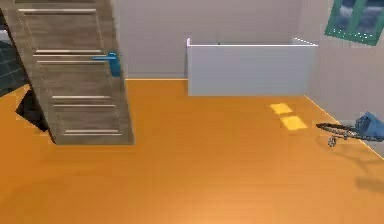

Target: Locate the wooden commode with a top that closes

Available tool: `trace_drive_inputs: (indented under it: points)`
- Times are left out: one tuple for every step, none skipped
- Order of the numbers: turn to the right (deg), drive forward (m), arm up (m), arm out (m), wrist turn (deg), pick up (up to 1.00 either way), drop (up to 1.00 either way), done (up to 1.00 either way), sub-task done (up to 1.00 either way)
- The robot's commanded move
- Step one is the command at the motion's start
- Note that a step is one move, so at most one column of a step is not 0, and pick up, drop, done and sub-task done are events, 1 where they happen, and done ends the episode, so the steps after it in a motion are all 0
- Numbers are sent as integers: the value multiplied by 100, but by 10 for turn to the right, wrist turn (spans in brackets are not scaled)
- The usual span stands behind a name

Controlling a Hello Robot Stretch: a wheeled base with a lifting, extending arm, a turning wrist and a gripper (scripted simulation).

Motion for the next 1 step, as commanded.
trace_drive_inputs:
  points:
    - [-300,0,0,0,0,0,0,0,0]
